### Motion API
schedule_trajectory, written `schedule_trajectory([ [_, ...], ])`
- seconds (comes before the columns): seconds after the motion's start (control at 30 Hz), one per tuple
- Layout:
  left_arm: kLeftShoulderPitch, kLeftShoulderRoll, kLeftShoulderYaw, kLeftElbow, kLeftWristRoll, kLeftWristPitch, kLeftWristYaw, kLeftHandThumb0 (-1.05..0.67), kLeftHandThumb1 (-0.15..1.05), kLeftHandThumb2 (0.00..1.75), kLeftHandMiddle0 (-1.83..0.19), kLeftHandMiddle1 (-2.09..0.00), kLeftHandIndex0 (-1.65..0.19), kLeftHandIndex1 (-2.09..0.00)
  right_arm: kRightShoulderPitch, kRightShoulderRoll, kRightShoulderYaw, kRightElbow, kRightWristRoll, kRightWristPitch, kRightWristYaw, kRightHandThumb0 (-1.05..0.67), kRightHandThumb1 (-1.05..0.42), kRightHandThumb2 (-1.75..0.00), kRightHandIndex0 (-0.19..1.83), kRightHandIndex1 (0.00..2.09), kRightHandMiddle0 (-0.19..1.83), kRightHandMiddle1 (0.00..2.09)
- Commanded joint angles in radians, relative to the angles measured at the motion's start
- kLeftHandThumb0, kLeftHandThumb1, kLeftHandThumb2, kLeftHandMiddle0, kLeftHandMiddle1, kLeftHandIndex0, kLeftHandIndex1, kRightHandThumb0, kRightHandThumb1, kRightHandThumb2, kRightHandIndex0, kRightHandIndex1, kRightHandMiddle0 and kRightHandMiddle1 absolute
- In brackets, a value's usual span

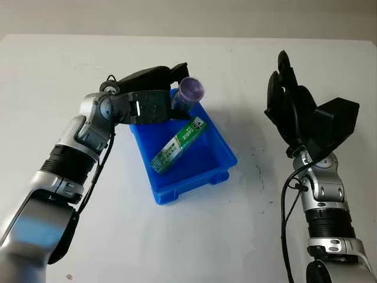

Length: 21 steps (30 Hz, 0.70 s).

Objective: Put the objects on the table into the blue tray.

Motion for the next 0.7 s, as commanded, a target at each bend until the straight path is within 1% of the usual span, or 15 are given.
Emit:
schedule_trajectory([
  [0.0,-0.001,0.024,-0.018,-0.025,0.042,0.015,0.007,-0.31,1.05,0.32,-0.91,-2.09,-0.41,-2.09,0.004,0.001,-0.005,-0.010,0.005,-0.003,0.000,-0.71,-1.05,-0.73,-0.19,0.00,-0.19,0.00],
  [0.07,-0.001,0.029,-0.027,-0.039,0.079,0.029,0.012,-0.30,1.05,0.32,-0.86,-2.09,-0.29,-2.09,0.003,-0.001,-0.003,-0.010,0.002,0.000,-0.002,-0.71,-1.05,-0.73,-0.19,0.00,-0.19,0.00],
  [0.17,0.004,0.034,-0.031,-0.046,0.119,0.021,0.043,-0.29,1.05,0.30,-0.83,-2.09,-0.24,-2.09,0.004,0.000,-0.002,-0.010,0.003,-0.004,0.000,-0.72,-1.05,-0.73,-0.19,0.00,-0.19,0.00],
  [0.23,0.004,0.040,-0.040,-0.046,0.151,0.017,0.063,-0.32,1.05,0.29,-0.78,-2.09,-0.16,-2.09,0.003,0.002,-0.002,-0.009,0.004,-0.005,-0.001,-0.72,-1.05,-0.72,-0.19,0.00,-0.19,0.00],
  [0.27,0.001,0.045,-0.056,-0.063,0.191,0.044,0.058,-0.35,1.05,0.29,-0.73,-2.09,-0.08,-2.09,0.003,0.000,-0.001,-0.009,0.000,-0.005,-0.001,-0.72,-1.05,-0.72,-0.19,0.00,-0.19,0.00],
  [0.3,0.000,0.049,-0.067,-0.080,0.224,0.068,0.052,-0.46,1.05,0.33,-0.48,-2.09,0.00,-1.70,0.003,-0.001,0.001,-0.008,-0.002,-0.004,-0.002,-0.72,-1.05,-0.73,-0.19,0.00,-0.19,0.00],
  [0.33,0.000,0.050,-0.073,-0.094,0.247,0.086,0.047,-0.58,1.05,0.39,-0.14,-1.67,0.00,-1.15,0.003,-0.002,0.002,-0.008,-0.004,-0.004,-0.002,-0.72,-1.05,-0.73,-0.19,0.00,-0.19,0.00],
  [0.37,-0.001,0.054,-0.079,-0.103,0.266,0.092,0.042,-0.62,1.05,0.41,-0.03,-1.51,-0.03,-0.90,0.003,-0.002,0.002,-0.006,-0.004,-0.005,-0.001,-0.72,-1.05,-0.73,-0.19,0.00,-0.19,0.00],
  [0.4,0.000,0.056,-0.081,-0.110,0.272,0.096,0.035,-0.68,1.05,0.45,-0.05,-1.11,-0.04,-0.71,0.002,-0.001,0.001,-0.004,-0.003,-0.008,-0.001,-0.72,-1.05,-0.73,-0.19,0.00,-0.19,0.00],
  [0.43,0.001,0.056,-0.077,-0.116,0.270,0.097,0.027,-0.75,1.05,0.51,-0.09,-0.55,-0.03,-0.44,0.002,0.000,0.000,-0.003,-0.002,-0.008,-0.001,-0.72,-1.05,-0.73,-0.19,0.00,-0.19,0.00],
  [0.47,0.002,0.055,-0.073,-0.120,0.264,0.097,0.023,-0.78,1.05,0.53,-0.06,-0.31,0.00,-0.29,0.001,0.000,-0.001,-0.002,0.001,-0.006,0.001,-0.71,-1.05,-0.73,-0.19,0.00,-0.19,0.00],
  [0.5,0.004,0.054,-0.069,-0.123,0.259,0.097,0.021,-0.81,1.05,0.55,0.00,-0.14,0.03,-0.18,0.001,0.000,-0.001,-0.002,0.002,-0.004,0.002,-0.71,-1.05,-0.73,-0.19,0.00,-0.19,0.00],
  [0.53,0.006,0.050,-0.059,-0.126,0.243,0.095,0.020,-0.82,1.05,0.55,0.03,-0.08,0.05,-0.13,0.001,0.000,-0.001,-0.001,0.002,-0.006,0.002,-0.71,-1.05,-0.73,-0.19,0.00,-0.19,0.00],
  [0.67,0.010,0.047,-0.035,-0.122,0.190,0.067,0.040,-0.84,1.05,0.55,0.16,-0.01,0.10,-0.06,0.003,0.001,-0.001,0.002,0.000,-0.015,0.000,-0.70,-1.05,-0.73,-0.19,0.00,-0.19,0.00],
])
